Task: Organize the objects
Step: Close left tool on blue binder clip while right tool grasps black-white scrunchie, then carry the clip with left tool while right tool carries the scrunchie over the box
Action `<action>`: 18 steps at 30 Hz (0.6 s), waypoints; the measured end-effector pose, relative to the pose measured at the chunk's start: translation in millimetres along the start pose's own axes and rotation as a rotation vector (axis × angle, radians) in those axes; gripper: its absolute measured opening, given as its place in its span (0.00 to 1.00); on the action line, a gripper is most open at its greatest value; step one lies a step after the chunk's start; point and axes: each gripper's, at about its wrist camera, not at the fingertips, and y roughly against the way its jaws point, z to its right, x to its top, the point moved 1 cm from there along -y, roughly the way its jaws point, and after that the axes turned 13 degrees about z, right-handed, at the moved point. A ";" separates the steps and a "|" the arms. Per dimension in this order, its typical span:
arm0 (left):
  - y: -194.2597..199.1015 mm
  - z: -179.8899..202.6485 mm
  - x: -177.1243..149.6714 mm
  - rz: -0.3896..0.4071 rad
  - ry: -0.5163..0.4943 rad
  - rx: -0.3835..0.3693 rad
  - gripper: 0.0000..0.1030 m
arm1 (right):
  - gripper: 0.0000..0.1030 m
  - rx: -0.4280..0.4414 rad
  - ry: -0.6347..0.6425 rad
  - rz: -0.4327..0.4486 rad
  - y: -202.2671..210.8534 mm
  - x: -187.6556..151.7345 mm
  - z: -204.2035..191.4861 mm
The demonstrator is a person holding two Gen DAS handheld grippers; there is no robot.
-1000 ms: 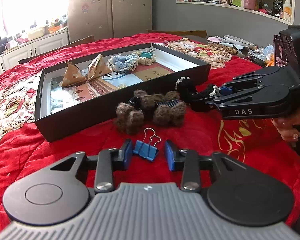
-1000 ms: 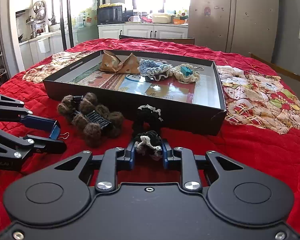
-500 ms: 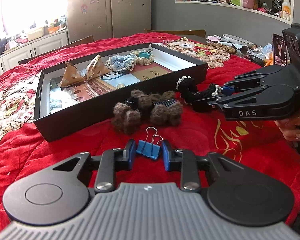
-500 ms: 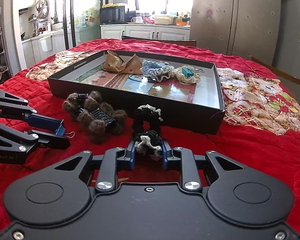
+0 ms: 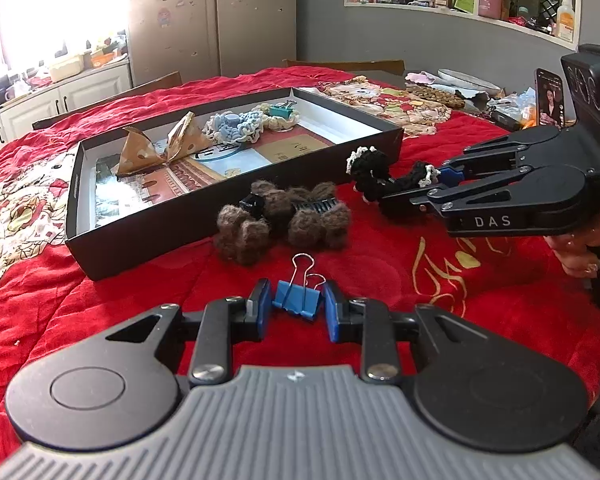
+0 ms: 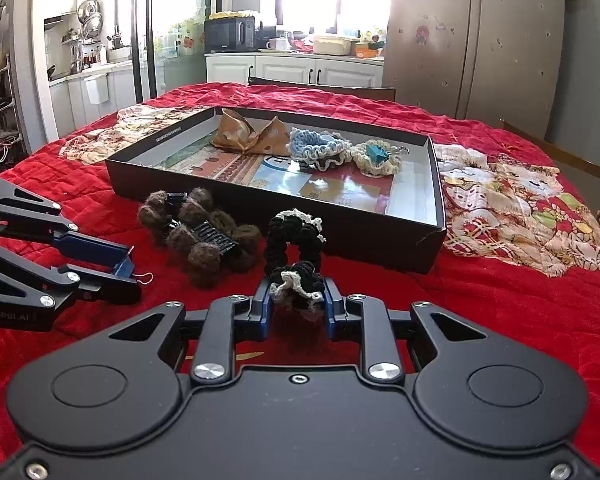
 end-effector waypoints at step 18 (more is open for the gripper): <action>16.7 2.4 12.3 0.041 -0.002 -0.008 0.31 | 0.22 0.023 0.015 0.038 16.9 12.1 -6.5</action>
